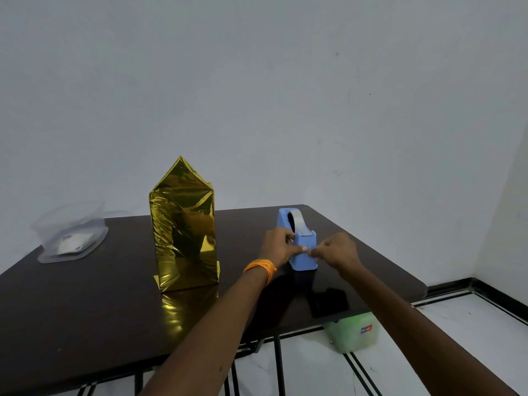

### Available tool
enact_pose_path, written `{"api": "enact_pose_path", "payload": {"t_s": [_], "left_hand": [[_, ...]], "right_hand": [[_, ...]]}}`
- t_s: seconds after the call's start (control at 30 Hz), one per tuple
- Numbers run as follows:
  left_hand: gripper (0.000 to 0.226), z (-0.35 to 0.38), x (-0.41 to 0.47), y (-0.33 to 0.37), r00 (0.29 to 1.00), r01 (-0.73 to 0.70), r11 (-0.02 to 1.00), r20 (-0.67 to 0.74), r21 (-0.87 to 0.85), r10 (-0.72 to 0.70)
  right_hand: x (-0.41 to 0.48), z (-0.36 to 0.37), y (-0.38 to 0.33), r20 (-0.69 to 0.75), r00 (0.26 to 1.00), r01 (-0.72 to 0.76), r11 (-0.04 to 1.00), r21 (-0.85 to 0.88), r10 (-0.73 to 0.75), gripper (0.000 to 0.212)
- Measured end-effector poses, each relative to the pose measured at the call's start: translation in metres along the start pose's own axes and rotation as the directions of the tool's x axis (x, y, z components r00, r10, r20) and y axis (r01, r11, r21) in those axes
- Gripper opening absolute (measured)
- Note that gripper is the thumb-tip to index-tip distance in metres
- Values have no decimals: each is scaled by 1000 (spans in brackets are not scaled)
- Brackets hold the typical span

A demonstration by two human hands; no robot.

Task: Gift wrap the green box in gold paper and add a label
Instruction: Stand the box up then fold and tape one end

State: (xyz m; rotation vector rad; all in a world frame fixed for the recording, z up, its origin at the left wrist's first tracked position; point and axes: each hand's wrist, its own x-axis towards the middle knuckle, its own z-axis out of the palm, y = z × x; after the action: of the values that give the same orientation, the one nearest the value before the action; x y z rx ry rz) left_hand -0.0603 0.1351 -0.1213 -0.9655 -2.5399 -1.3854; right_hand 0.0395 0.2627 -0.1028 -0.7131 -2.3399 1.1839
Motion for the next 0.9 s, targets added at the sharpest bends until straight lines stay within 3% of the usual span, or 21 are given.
{"api": "enact_pose_path", "payload": {"t_s": [0.1,0.23,0.4,0.53,0.7,0.8,0.9], "left_hand": [[33,0,-3,1,1000,-19,999,-5,27,19],[57,-11,-10,1,998,-14,984,57,176,4],[42,-67,-17,18,982,-74,975,-153,211,108],[33,-134,-20,47,902,-167,961,-359,220,239],[21,-202,-38,78,773,-339,921,-502,192,388],[15,-236,-49,78,693,-370,914,-606,166,390],[15,-264,-58,61,653,-311,944,-698,106,294]], "right_hand": [[-8,-3,8,-3,1000,29,1000,9,-29,25],[-12,-16,-7,-54,984,176,978,113,-170,19],[-9,-13,-58,-83,959,282,940,194,-271,9],[-13,10,-106,-107,930,366,881,300,-351,17],[-28,43,-160,-52,866,473,779,411,-498,26],[-41,57,-185,12,808,516,718,467,-589,30],[-52,68,-206,69,735,532,637,557,-675,42]]}}
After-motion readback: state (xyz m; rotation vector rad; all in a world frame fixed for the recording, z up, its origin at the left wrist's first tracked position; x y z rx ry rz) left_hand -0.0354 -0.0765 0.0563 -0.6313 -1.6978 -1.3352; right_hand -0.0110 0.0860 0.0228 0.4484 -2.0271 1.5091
